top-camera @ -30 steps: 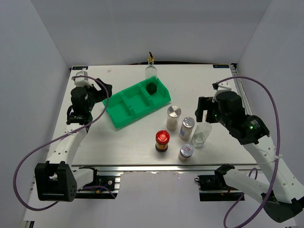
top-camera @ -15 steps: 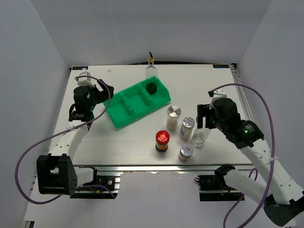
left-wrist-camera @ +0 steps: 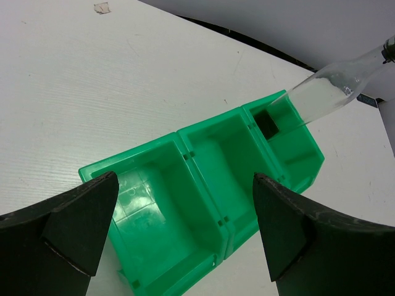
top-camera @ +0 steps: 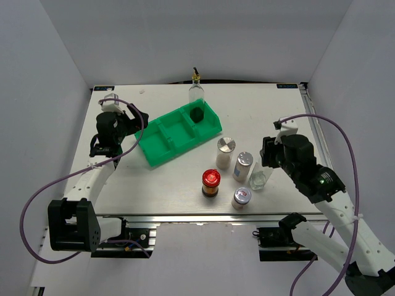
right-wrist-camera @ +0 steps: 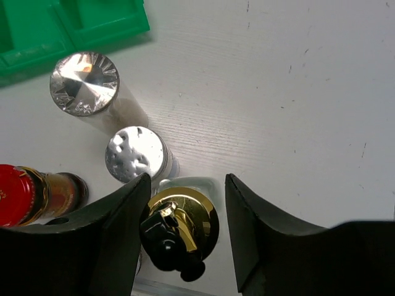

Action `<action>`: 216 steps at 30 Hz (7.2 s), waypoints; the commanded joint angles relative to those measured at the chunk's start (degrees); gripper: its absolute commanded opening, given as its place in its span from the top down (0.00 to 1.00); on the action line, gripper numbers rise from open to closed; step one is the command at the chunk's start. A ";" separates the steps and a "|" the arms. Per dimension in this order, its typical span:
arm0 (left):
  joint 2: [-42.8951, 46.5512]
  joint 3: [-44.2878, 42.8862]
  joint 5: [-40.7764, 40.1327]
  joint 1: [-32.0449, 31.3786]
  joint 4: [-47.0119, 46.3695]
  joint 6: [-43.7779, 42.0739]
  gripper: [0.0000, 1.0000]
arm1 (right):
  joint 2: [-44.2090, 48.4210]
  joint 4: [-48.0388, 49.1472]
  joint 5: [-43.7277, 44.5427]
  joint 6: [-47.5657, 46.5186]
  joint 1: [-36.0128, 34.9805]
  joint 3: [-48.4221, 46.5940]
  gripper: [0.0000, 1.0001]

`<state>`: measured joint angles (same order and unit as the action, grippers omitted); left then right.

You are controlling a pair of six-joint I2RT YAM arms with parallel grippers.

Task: Organize the condiment bottles

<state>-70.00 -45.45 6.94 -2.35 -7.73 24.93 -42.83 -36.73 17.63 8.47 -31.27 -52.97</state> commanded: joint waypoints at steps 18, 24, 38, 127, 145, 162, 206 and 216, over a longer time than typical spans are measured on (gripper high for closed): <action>1.62 -0.87 1.15 0.06 0.17 -0.23 0.02 | 1.52 6.75 0.56 -1.53 -0.29 2.70 0.84; 1.79 -0.87 1.06 0.06 0.34 -0.14 0.02 | 2.23 14.56 1.70 -3.89 -0.29 1.12 1.00; 2.23 -0.69 -0.96 -0.02 1.13 -0.84 0.02 | -11.48 32.32 9.52 -13.30 -0.20 -8.81 1.00; 3.20 -0.95 -5.01 0.06 3.24 -2.43 0.02 | -58.25 46.22 -17.89 -10.84 -1.78 -36.24 0.11; 3.38 -0.78 -3.16 -0.02 2.80 -1.99 0.02 | -57.09 41.04 -25.27 -15.77 -1.87 -46.16 0.11; 3.37 -0.43 -1.84 0.06 1.93 -2.60 0.02 | -68.27 27.95 -32.30 -12.25 -1.87 -62.61 0.12; 2.58 -1.66 -0.35 0.06 2.54 -1.46 0.02 | -60.01 29.61 -24.13 -13.83 -1.78 -54.52 0.58; 6.27 -3.67 2.55 -0.20 3.50 0.65 0.02 | -51.75 31.01 -23.34 -15.41 -1.87 -52.95 0.47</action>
<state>-66.92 -46.06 7.97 -2.35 -4.45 24.58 -100.57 -9.98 -6.76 -5.89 -33.01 -106.54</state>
